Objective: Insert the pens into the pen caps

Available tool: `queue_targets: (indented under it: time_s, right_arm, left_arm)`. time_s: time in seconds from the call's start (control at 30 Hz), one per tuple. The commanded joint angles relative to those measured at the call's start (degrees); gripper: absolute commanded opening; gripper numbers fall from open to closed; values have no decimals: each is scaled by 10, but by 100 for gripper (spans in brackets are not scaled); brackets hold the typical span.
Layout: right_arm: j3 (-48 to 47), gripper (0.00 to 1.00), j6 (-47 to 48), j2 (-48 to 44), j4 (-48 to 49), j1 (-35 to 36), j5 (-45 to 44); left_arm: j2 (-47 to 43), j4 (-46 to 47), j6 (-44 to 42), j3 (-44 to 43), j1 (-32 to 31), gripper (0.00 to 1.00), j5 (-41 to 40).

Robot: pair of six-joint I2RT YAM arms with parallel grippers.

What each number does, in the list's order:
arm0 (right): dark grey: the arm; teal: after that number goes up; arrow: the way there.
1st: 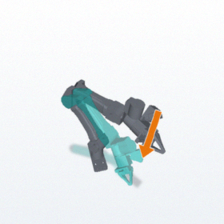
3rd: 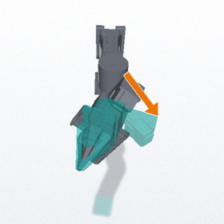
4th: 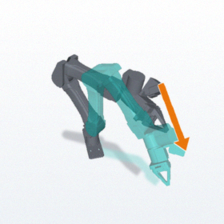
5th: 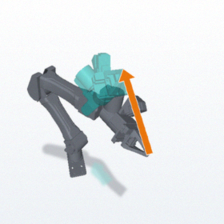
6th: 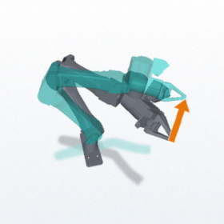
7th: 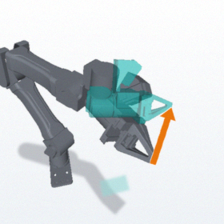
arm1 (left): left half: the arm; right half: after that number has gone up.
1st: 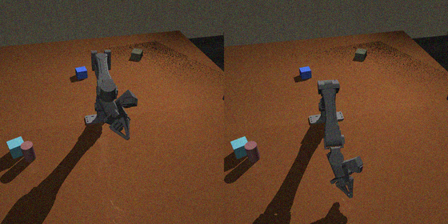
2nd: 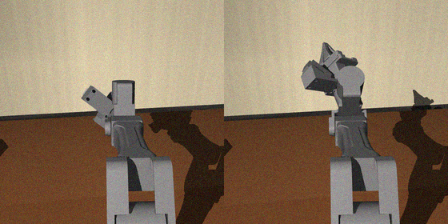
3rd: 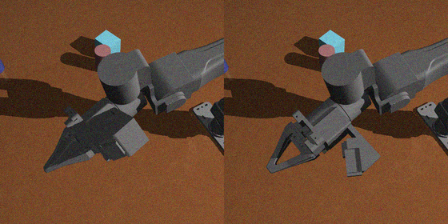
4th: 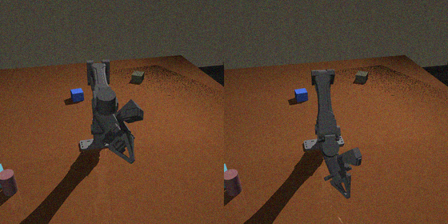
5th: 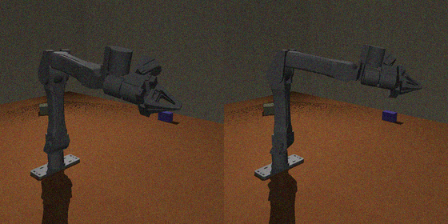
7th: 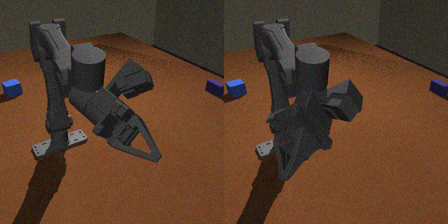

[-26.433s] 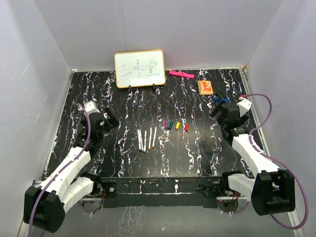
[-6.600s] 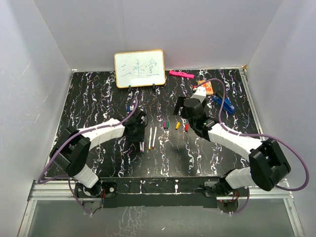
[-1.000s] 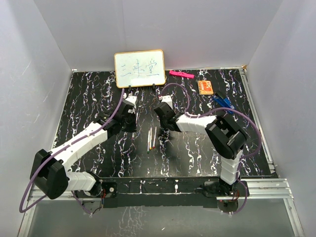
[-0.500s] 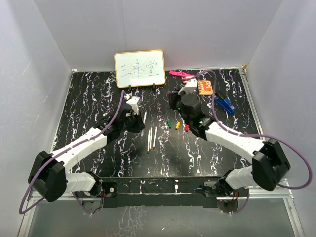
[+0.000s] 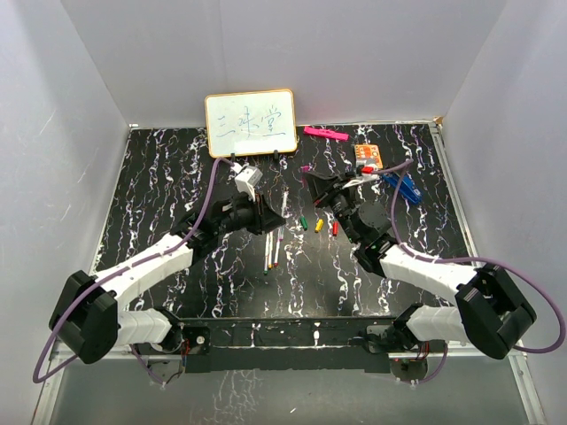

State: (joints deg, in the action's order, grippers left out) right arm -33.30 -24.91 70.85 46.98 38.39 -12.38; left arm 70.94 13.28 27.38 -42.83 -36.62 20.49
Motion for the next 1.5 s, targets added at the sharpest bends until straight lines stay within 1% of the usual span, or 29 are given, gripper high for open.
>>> queue_targets:
  time_s: [0.0,0.3,0.57,0.97,1.47]
  right_arm:
    - [9,0,-30,1,142,0,36]
    - [16,0,-64,37,197,0,68]
    - [11,0,-75,58,199,1,81]
    - [21,0,-83,60,201,0,89]
    - [22,0,-85,70,207,0,95]
  left_arm:
    - [6,76,34,6,-5,0,50]
    - [13,120,71,13,-8,0,72]
    - [14,102,56,0,-8,0,70]
    - [13,134,76,6,-9,0,73]
    - [9,144,83,8,-9,0,75]
